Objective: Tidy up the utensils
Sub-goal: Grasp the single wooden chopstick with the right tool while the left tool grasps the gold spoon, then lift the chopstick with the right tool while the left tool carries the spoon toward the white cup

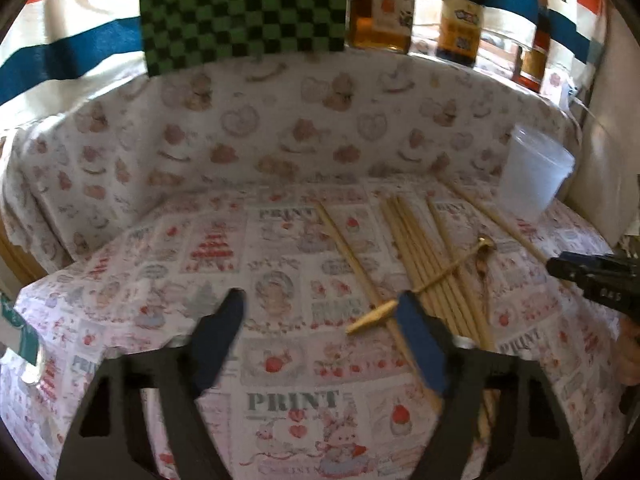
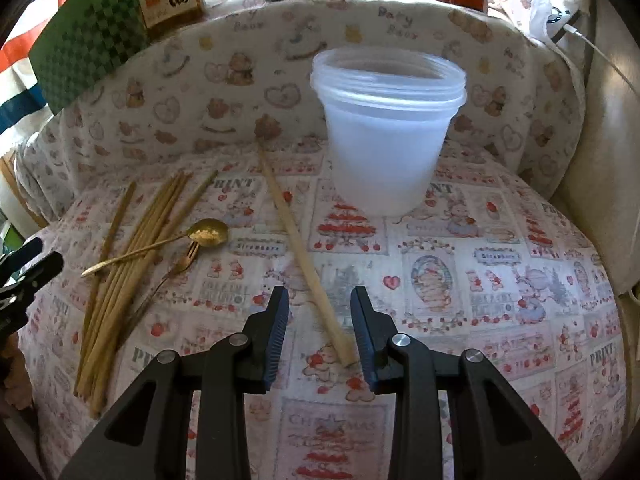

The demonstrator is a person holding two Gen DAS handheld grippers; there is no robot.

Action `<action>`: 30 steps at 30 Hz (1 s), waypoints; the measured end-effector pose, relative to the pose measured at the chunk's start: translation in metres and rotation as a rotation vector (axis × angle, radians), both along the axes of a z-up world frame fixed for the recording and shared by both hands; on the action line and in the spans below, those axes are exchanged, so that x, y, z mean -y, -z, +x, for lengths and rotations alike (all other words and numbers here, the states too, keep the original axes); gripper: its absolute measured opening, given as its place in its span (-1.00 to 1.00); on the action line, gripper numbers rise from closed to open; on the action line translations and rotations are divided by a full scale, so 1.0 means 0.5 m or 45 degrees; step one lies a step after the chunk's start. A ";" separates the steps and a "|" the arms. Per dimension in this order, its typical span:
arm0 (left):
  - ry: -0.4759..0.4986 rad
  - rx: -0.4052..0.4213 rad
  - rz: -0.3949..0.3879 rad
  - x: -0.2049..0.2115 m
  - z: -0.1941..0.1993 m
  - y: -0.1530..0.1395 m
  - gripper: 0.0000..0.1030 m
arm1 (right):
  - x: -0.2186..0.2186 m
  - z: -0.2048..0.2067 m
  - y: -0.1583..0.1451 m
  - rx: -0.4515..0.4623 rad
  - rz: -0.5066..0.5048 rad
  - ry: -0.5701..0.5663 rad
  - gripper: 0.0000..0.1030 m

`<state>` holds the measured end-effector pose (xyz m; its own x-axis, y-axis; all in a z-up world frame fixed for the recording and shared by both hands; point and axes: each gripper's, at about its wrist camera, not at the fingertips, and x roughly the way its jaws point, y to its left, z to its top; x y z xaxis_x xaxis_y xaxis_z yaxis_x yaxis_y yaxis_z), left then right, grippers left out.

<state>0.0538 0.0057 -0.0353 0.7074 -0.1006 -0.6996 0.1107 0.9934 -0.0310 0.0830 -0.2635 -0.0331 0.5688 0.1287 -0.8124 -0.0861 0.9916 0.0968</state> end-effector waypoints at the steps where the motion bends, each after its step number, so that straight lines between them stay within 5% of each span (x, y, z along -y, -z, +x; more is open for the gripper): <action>1: 0.008 -0.005 -0.008 0.002 -0.001 0.001 0.36 | -0.003 -0.001 0.004 -0.009 -0.006 -0.008 -0.34; 6: 0.048 -0.022 -0.068 0.002 0.014 -0.001 0.29 | -0.020 -0.006 0.012 -0.008 -0.147 0.038 -0.37; 10: 0.108 -0.122 -0.099 0.011 0.035 0.020 0.17 | -0.034 -0.011 0.014 0.005 -0.144 -0.016 -0.77; 14: 0.045 -0.182 -0.098 0.012 0.043 0.041 0.00 | -0.054 -0.031 0.002 0.036 -0.068 -0.089 -0.83; 16: -0.002 -0.189 -0.182 -0.003 0.044 0.037 -0.25 | -0.057 -0.046 -0.021 0.105 -0.019 -0.110 -0.84; 20: 0.033 -0.187 -0.176 -0.004 0.041 0.039 -0.47 | -0.051 -0.083 -0.072 0.302 0.043 -0.120 -0.85; 24: 0.090 -0.212 -0.237 0.000 0.039 0.038 -0.97 | -0.028 -0.118 -0.121 0.473 0.164 -0.107 -0.85; 30: 0.133 -0.085 -0.238 0.009 0.020 0.012 -1.00 | 0.005 -0.154 -0.178 0.665 0.237 -0.094 -0.85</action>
<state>0.0638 0.0013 -0.0413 0.6391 -0.3036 -0.7066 0.2043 0.9528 -0.2246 0.0060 -0.2660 0.0559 0.8738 0.2977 -0.3845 -0.2380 0.9514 0.1957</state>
